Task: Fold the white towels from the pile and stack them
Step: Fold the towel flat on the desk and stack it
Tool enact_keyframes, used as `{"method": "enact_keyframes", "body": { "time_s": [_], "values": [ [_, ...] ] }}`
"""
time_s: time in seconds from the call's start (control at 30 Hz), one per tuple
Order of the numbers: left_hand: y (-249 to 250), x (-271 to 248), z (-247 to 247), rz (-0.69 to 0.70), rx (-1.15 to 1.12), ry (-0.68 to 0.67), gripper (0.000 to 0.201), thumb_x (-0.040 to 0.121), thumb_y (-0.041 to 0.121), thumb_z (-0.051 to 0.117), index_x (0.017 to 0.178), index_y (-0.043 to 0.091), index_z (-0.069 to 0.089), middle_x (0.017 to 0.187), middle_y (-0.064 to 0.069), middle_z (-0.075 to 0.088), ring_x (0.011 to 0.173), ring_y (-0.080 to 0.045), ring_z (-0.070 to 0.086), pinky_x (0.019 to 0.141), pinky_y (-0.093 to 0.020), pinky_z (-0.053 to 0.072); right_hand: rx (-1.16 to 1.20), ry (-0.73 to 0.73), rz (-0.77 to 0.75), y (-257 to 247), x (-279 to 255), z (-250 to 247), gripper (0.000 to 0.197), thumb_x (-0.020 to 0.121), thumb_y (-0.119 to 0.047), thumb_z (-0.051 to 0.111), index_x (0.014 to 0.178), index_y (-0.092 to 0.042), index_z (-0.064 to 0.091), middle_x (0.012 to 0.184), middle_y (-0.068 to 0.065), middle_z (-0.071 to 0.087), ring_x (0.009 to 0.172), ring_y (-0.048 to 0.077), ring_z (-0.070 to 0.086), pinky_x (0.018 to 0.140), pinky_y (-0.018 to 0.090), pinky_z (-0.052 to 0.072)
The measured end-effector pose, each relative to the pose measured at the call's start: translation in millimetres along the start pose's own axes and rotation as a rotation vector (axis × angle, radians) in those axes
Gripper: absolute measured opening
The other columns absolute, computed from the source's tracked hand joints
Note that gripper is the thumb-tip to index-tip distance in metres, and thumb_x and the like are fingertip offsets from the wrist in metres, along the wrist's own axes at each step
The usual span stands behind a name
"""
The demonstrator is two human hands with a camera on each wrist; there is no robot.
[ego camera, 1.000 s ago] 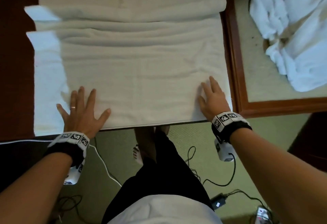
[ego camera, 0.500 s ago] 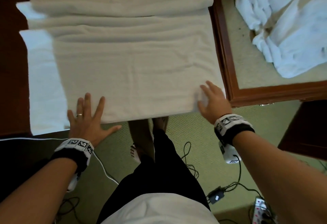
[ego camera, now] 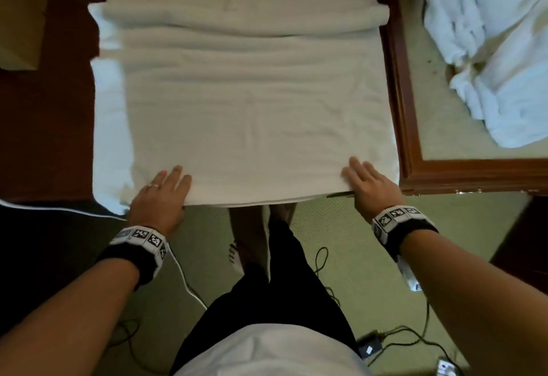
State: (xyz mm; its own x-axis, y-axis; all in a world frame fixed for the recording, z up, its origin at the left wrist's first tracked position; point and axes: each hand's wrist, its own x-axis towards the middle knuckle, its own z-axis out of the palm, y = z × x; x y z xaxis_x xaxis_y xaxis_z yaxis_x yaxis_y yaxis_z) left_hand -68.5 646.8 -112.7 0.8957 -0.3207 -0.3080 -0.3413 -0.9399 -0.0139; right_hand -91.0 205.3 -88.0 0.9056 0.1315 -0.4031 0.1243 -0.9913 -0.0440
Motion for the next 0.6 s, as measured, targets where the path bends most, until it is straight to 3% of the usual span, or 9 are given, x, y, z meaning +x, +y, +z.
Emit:
{"method": "enact_keyframes", "body": {
  "time_s": [0.07, 0.13, 0.17, 0.3, 0.4, 0.47, 0.53, 0.6],
  "values": [
    [-5.0, 0.5, -17.3, -0.047, 0.006, 0.015, 0.054, 0.061, -0.008, 0.078, 0.113, 0.002, 0.066, 0.123, -0.023, 0.063, 0.099, -0.047, 0.065, 0.07, -0.053, 0.056, -0.047, 0.057, 0.02, -0.8, 4.6, -16.9, 0.035, 0.083, 0.004, 0.051, 0.116, -0.003, 0.059, 0.125, 0.021, 0.058, 0.114, 0.043, 0.058, 0.088, 0.048, 0.051],
    [-11.1, 2.7, -39.0, -0.148, 0.04, -0.097, 0.03, 0.081, 0.003, 0.066, 0.109, 0.012, 0.061, 0.112, -0.013, 0.063, 0.091, -0.037, 0.065, 0.063, -0.04, 0.047, -0.087, -0.033, 0.105, -4.8, 10.4, -38.1, 0.022, 0.091, -0.005, 0.048, 0.11, -0.008, 0.058, 0.109, 0.015, 0.063, 0.101, 0.037, 0.063, 0.077, 0.037, 0.045],
    [-14.9, 3.7, -47.9, -0.168, 0.08, -0.163, 0.022, 0.088, 0.009, 0.06, 0.109, 0.018, 0.06, 0.107, -0.007, 0.062, 0.09, -0.032, 0.065, 0.064, -0.037, 0.044, -0.117, -0.123, 0.163, -7.5, 13.1, -48.3, 0.021, 0.094, -0.008, 0.046, 0.11, -0.011, 0.058, 0.109, 0.013, 0.064, 0.1, 0.035, 0.064, 0.075, 0.037, 0.045],
    [-32.1, 8.4, -67.2, -0.15, 0.027, -0.466, 0.021, 0.09, 0.014, 0.055, 0.096, 0.032, 0.064, 0.102, 0.0, 0.066, 0.094, -0.024, 0.065, 0.078, -0.033, 0.051, -0.129, -0.372, 0.251, -6.9, 19.2, -61.2, 0.024, 0.089, -0.015, 0.053, 0.109, -0.016, 0.065, 0.113, 0.011, 0.066, 0.103, 0.032, 0.066, 0.083, 0.036, 0.051],
    [-41.7, 7.2, -75.0, -0.146, -0.094, -0.62, 0.029, 0.089, 0.006, 0.05, 0.08, 0.03, 0.064, 0.101, -0.003, 0.071, 0.09, -0.024, 0.067, 0.084, -0.036, 0.055, -0.089, -0.458, 0.277, -0.7, 21.1, -57.9, 0.008, 0.085, -0.017, 0.057, 0.089, -0.016, 0.064, 0.109, 0.011, 0.071, 0.096, 0.031, 0.069, 0.081, 0.034, 0.054],
    [-47.6, 9.3, -83.3, -0.177, -0.135, -0.578, 0.036, 0.094, 0.003, 0.046, 0.087, 0.03, 0.07, 0.112, -0.007, 0.072, 0.098, -0.027, 0.068, 0.089, -0.038, 0.054, -0.078, -0.465, 0.266, 4.8, 26.9, -64.0, 0.013, 0.088, -0.015, 0.054, 0.092, -0.015, 0.067, 0.112, 0.011, 0.07, 0.101, 0.03, 0.068, 0.084, 0.034, 0.054],
    [-56.1, 18.6, -92.8, -0.239, -0.176, -0.468, 0.034, 0.099, 0.005, 0.045, 0.112, 0.022, 0.071, 0.124, -0.009, 0.068, 0.109, -0.032, 0.065, 0.094, -0.038, 0.053, -0.061, -0.392, 0.253, 9.6, 36.0, -78.3, 0.025, 0.091, -0.01, 0.047, 0.105, -0.011, 0.067, 0.117, 0.011, 0.067, 0.108, 0.03, 0.065, 0.088, 0.034, 0.052],
    [-66.0, 33.1, -105.1, -0.291, -0.186, -0.364, 0.032, 0.101, 0.009, 0.044, 0.111, 0.021, 0.071, 0.116, -0.011, 0.071, 0.098, -0.032, 0.067, 0.085, -0.038, 0.055, -0.052, -0.284, 0.26, 14.0, 47.0, -96.1, 0.027, 0.091, -0.006, 0.043, 0.104, -0.011, 0.066, 0.115, 0.012, 0.066, 0.107, 0.031, 0.064, 0.087, 0.035, 0.052]
  ]
}}
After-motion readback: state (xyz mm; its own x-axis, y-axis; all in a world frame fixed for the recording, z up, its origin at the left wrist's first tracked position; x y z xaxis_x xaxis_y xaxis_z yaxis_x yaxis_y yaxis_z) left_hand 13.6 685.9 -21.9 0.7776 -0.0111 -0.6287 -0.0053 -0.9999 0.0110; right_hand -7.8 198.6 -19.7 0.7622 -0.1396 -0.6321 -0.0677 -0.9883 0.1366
